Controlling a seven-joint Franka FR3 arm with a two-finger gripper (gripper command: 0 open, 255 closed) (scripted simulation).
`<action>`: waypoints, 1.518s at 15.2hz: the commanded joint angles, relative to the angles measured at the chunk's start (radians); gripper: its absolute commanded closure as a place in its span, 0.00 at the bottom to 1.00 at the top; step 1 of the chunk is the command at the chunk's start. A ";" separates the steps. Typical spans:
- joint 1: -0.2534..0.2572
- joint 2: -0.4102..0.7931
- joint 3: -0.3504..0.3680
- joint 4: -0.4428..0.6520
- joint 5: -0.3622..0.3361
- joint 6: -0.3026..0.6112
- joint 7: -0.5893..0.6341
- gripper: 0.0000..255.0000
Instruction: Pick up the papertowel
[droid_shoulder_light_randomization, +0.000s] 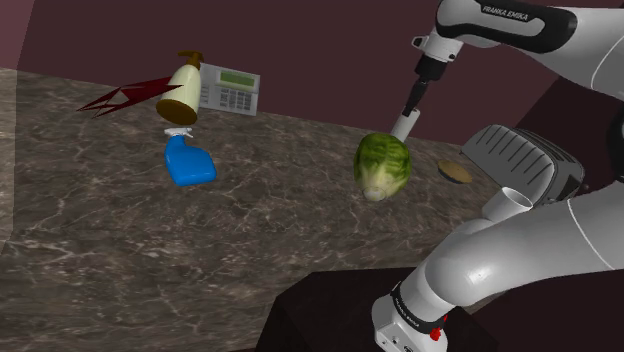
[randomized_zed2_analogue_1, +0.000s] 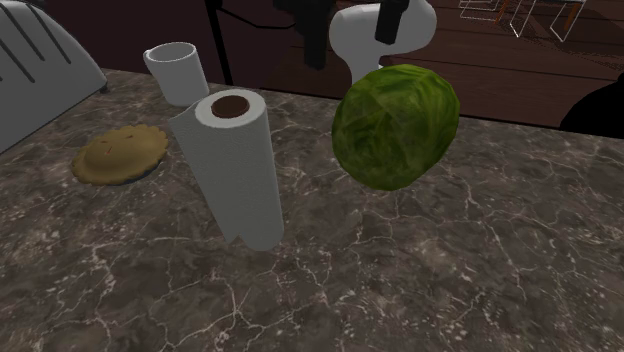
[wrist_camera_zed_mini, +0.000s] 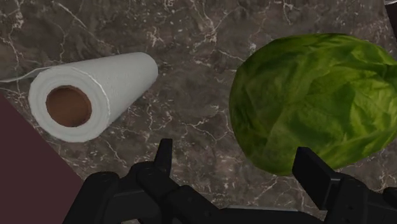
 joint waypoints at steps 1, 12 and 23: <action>0.003 0.059 -0.042 0.050 0.006 0.013 -0.070 0.00; -0.010 0.337 -0.193 0.275 0.112 0.059 -0.344 0.00; -0.010 0.327 -0.192 0.202 0.106 0.122 -0.338 1.00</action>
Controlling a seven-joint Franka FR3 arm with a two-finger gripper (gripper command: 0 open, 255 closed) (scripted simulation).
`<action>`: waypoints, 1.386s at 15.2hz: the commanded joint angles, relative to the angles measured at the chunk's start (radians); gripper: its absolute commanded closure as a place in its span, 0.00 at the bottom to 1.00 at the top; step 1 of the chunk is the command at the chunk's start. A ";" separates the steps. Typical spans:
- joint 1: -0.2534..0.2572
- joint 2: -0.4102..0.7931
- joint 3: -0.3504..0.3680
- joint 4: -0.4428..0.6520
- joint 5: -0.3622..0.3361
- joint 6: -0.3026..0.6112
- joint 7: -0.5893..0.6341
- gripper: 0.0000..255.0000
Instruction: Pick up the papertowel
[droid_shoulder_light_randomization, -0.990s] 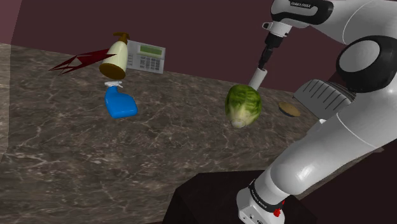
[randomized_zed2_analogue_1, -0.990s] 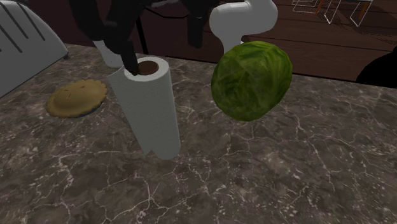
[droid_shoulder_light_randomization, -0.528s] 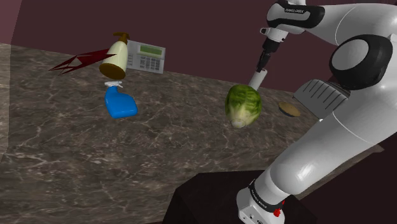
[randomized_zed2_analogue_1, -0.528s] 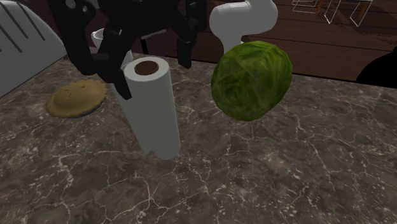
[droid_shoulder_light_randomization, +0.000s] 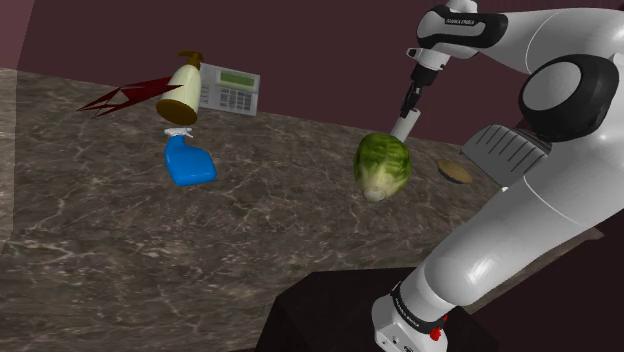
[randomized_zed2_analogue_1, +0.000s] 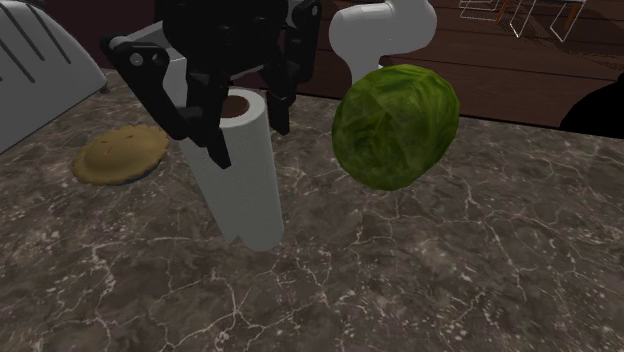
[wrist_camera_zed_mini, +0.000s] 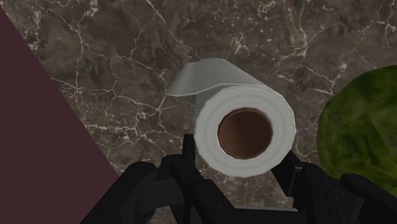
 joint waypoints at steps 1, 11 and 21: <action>0.000 0.000 0.000 -0.001 -0.001 0.001 0.000 1.00; 0.000 0.016 -0.002 0.095 0.009 -0.083 -0.008 1.00; -0.004 0.058 -0.010 0.262 0.033 -0.214 -0.028 1.00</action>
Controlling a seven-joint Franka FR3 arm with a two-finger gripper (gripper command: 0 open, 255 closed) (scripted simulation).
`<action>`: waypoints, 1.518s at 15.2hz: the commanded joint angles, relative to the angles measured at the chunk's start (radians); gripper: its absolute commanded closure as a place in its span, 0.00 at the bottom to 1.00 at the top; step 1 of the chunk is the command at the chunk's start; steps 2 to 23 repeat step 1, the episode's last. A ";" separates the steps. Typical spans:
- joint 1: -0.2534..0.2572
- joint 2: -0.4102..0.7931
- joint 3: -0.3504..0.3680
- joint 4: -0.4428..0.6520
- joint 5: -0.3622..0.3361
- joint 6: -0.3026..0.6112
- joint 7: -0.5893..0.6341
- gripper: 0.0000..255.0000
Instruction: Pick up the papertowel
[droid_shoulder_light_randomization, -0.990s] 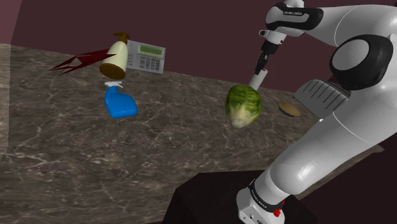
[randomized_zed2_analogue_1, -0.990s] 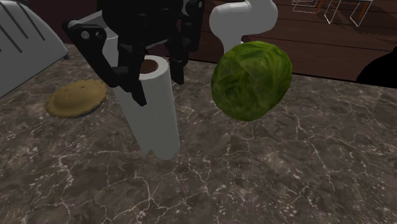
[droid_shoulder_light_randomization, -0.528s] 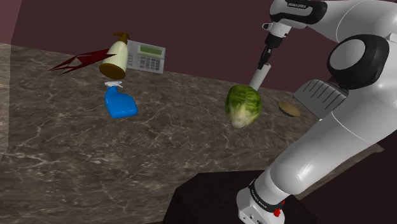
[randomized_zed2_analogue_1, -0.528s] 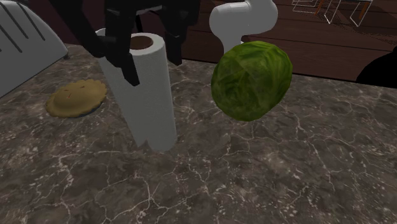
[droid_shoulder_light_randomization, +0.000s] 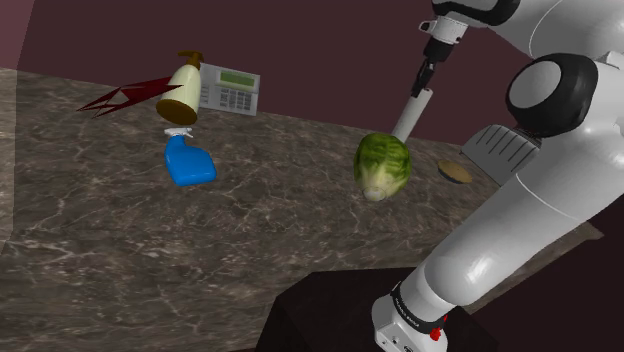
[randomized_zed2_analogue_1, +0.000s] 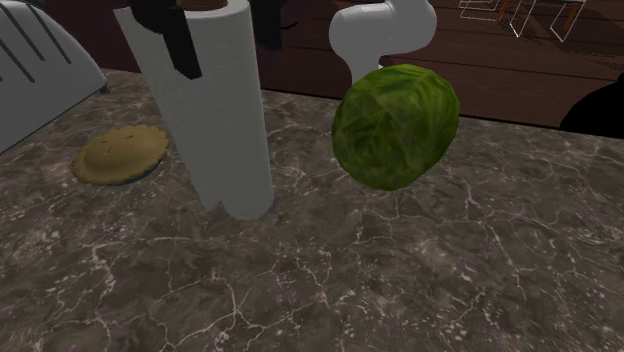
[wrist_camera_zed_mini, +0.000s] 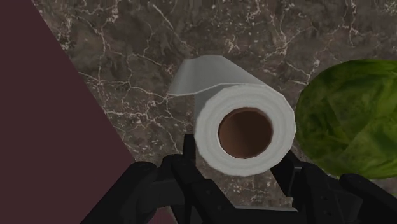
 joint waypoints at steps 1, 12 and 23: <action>0.000 0.004 0.000 0.010 0.002 -0.007 -0.001 1.00; 0.000 0.004 0.000 0.010 0.002 -0.007 -0.001 1.00; 0.000 0.004 0.000 0.010 0.002 -0.007 -0.001 1.00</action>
